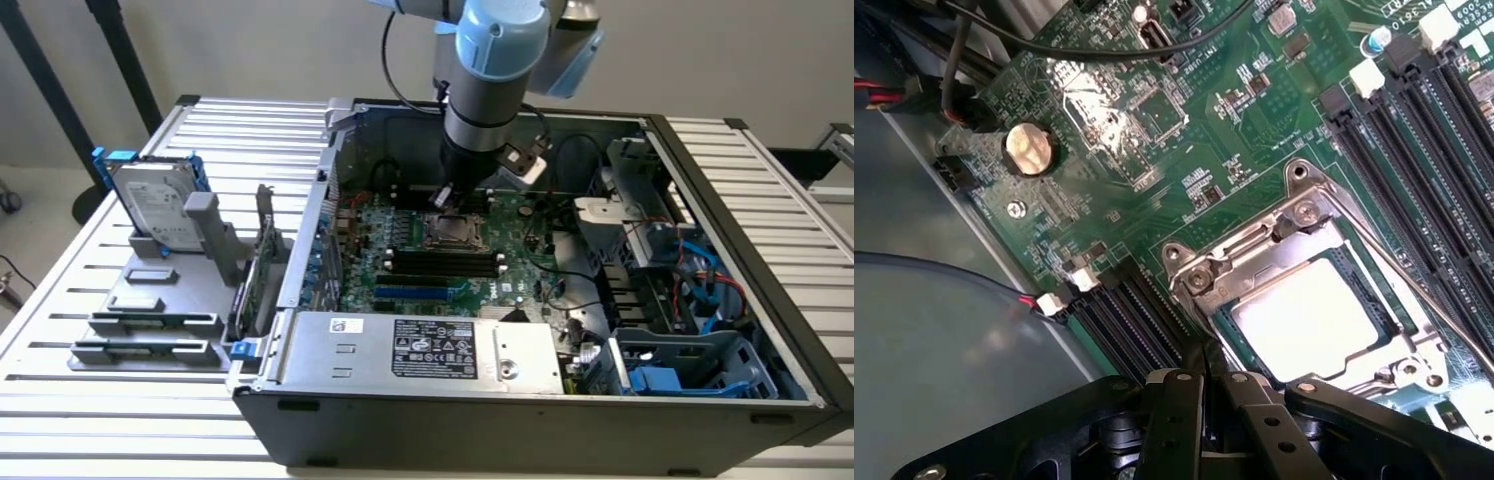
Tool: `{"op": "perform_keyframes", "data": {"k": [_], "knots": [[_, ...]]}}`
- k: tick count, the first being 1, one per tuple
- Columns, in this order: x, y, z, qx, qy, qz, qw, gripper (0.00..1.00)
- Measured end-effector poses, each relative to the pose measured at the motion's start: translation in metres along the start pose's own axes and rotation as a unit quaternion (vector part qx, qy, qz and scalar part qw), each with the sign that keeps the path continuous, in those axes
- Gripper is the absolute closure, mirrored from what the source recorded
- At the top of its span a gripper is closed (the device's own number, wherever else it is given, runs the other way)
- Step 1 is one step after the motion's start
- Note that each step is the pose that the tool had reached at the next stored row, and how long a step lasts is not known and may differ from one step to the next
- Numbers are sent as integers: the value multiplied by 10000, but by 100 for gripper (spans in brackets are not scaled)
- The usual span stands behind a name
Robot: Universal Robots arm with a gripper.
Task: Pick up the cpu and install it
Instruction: 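Install the first cpu locking lever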
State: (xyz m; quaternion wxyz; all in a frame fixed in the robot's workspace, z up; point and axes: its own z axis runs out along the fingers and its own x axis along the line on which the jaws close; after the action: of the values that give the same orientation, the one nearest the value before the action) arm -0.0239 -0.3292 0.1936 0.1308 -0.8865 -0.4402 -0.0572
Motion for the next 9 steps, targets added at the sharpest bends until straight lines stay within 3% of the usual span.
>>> {"op": "perform_keyframes", "data": {"k": [9], "knots": [[30, 40, -1, 3, -3, 1, 10000, 86]]}}
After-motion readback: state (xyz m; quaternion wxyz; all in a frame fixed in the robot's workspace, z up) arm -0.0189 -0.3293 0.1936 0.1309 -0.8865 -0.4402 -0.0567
